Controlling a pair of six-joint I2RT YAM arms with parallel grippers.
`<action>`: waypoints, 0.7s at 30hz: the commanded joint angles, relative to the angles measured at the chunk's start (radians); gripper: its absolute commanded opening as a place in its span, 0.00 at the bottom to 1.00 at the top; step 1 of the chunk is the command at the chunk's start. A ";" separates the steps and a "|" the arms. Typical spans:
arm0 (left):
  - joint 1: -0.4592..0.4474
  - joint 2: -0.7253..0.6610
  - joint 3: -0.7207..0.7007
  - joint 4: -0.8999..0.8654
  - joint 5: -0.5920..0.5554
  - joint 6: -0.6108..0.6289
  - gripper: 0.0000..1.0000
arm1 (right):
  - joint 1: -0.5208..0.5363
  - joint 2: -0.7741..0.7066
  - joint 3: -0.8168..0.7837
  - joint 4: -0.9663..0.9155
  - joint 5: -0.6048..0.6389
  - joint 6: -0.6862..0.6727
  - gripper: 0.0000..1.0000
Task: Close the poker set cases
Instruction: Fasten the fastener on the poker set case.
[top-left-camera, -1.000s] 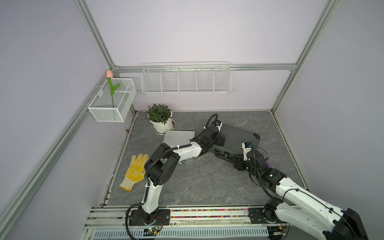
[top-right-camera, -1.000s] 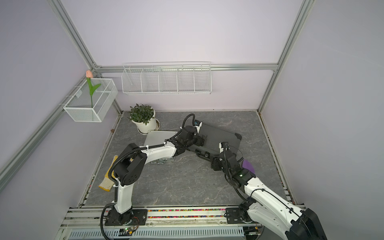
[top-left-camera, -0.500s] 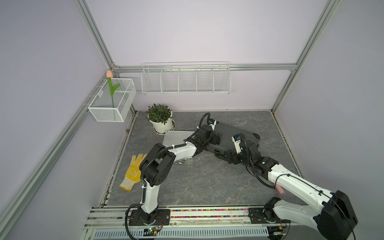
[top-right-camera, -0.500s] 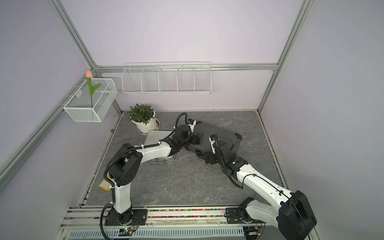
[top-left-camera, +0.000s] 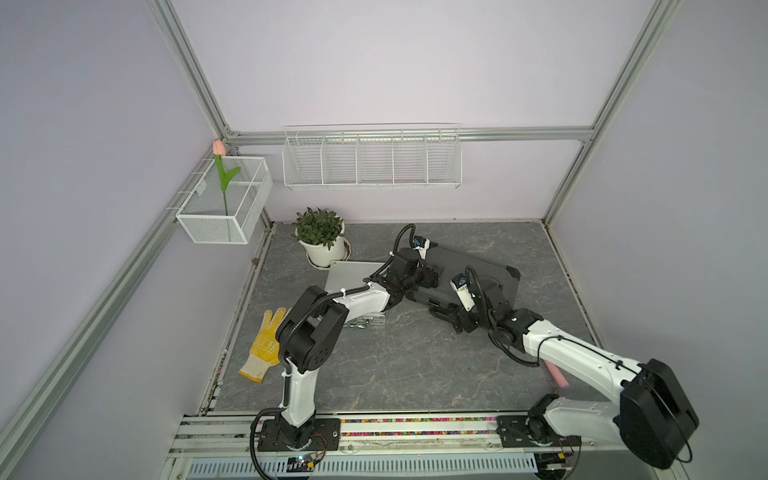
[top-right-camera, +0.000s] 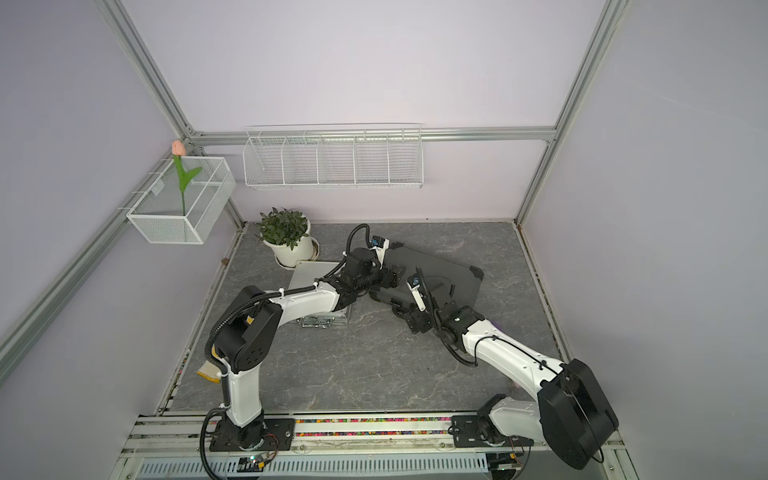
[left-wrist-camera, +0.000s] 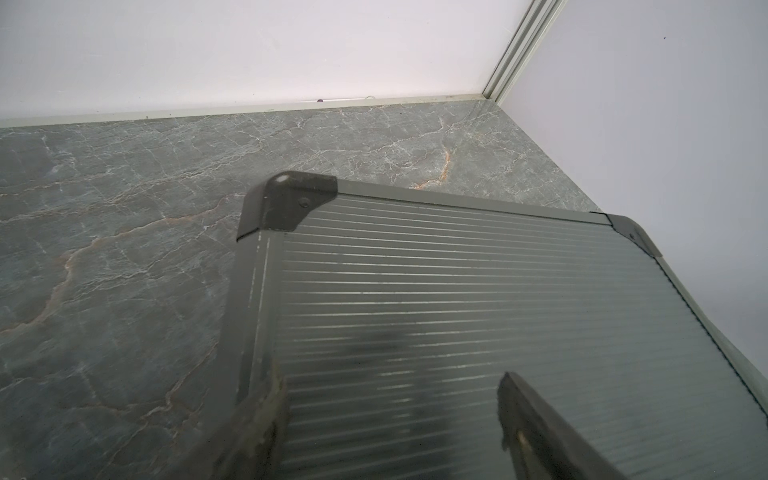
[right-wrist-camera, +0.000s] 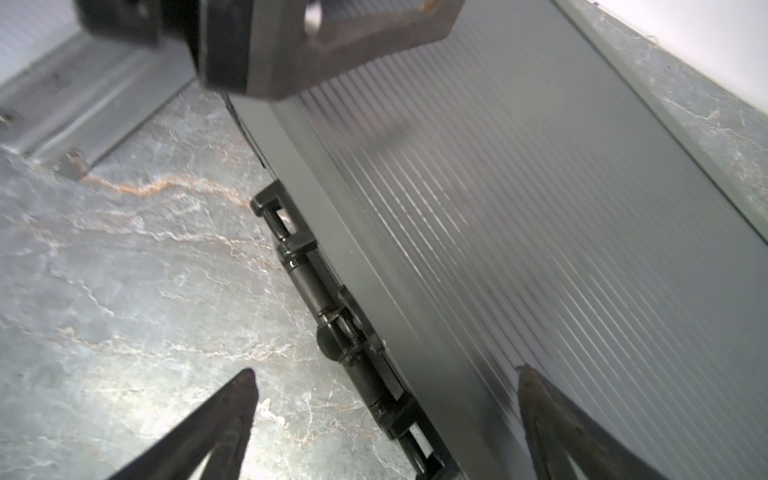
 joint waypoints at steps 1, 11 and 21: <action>0.028 0.051 -0.057 -0.246 -0.026 -0.056 0.82 | -0.003 0.017 0.013 0.040 -0.007 -0.080 0.98; 0.028 0.052 -0.032 -0.289 -0.046 -0.051 0.82 | -0.002 0.005 -0.073 0.208 -0.011 -0.247 1.00; 0.029 0.046 -0.045 -0.276 -0.050 -0.049 0.82 | 0.000 -0.026 -0.142 0.296 0.002 -0.324 0.99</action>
